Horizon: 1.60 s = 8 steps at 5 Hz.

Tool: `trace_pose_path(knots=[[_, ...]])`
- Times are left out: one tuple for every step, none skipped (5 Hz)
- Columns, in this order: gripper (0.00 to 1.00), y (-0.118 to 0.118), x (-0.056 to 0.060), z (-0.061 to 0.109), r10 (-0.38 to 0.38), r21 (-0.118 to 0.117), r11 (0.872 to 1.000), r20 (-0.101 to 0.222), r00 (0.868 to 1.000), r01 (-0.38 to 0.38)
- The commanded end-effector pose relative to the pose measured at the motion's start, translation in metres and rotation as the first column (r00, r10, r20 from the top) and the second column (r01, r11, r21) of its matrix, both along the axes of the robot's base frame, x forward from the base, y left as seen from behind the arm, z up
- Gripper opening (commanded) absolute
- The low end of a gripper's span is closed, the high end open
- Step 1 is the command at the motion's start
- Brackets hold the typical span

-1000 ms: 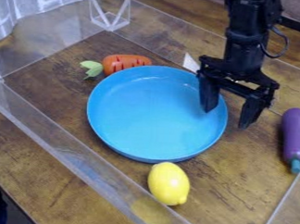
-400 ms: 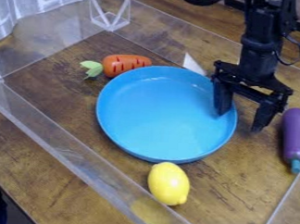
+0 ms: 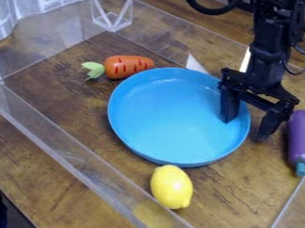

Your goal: Remove the purple eggplant from the blue tray and put it on the table

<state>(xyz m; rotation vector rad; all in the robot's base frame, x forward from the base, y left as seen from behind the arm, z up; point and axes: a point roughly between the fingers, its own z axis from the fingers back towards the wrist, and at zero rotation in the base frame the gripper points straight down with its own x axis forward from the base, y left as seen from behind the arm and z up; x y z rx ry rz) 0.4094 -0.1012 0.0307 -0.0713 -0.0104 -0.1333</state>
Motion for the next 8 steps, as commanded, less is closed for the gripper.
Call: trace_pose_path(knots=[[1.00, -0.003, 0.008, 0.048, 0.000, -0.001, 1.000, 0.099, 0.995, 0.000], [1.00, 0.002, 0.007, 0.071, 0.017, 0.006, 1.000, 0.131, 0.991, -0.018], [1.00, 0.014, 0.004, 0.112, 0.056, 0.008, 0.998, 0.189, 0.980, -0.058], [1.00, 0.022, -0.001, 0.137, 0.075, 0.002, 0.997, 0.224, 0.972, -0.078], [1.00, 0.025, -0.002, 0.134, 0.081, 0.004, 0.996, 0.211, 0.974, -0.084], [1.00, 0.027, -0.004, 0.129, 0.084, 0.004, 0.996, 0.195, 0.977, -0.086], [1.00, 0.029, -0.005, 0.124, 0.086, 0.004, 0.996, 0.178, 0.980, -0.088], [1.00, 0.032, -0.007, 0.119, 0.091, 0.004, 0.996, 0.161, 0.983, -0.093]])
